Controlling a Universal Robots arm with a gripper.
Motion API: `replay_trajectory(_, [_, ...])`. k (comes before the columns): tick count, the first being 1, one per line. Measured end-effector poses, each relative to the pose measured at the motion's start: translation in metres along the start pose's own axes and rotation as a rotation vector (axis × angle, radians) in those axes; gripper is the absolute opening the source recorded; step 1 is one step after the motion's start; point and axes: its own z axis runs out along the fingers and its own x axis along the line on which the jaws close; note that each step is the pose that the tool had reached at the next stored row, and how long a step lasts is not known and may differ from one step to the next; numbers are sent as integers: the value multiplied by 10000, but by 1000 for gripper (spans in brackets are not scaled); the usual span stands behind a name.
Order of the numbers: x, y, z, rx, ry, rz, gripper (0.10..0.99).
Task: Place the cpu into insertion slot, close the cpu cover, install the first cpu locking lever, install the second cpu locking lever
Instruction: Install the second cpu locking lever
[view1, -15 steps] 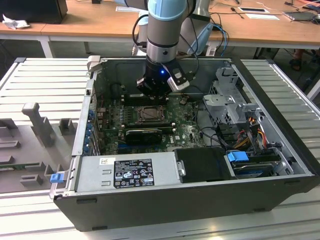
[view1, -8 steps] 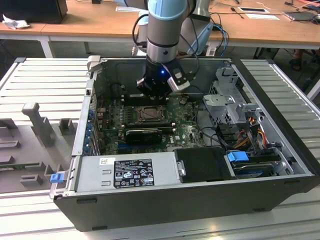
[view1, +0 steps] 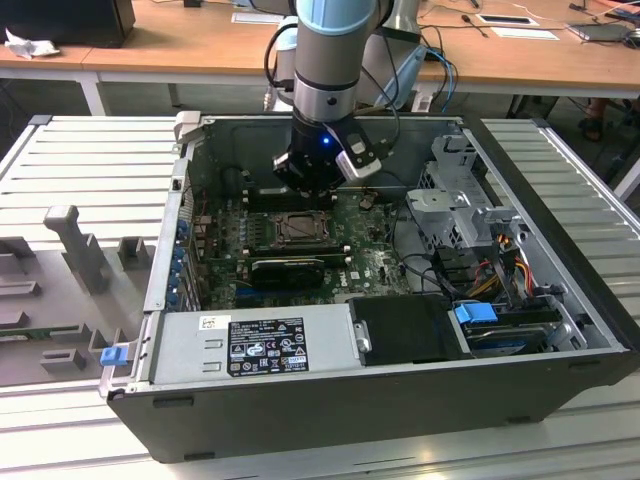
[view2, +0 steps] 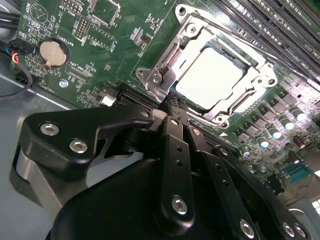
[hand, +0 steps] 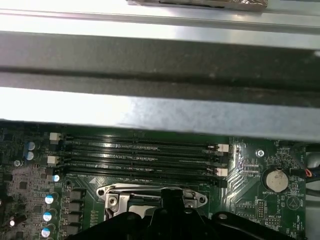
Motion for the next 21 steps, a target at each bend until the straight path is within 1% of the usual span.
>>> replay_trajectory(6, [1, -5, -12, 2, 1, 0, 106])
replay_trajectory(14, [1, 5, -114, 1, 0, 1, 106])
replay_trajectory(18, [1, 7, -127, -3, -2, 0, 106])
replay_trajectory(21, [2, -10, -130, -1, 0, 1, 106])
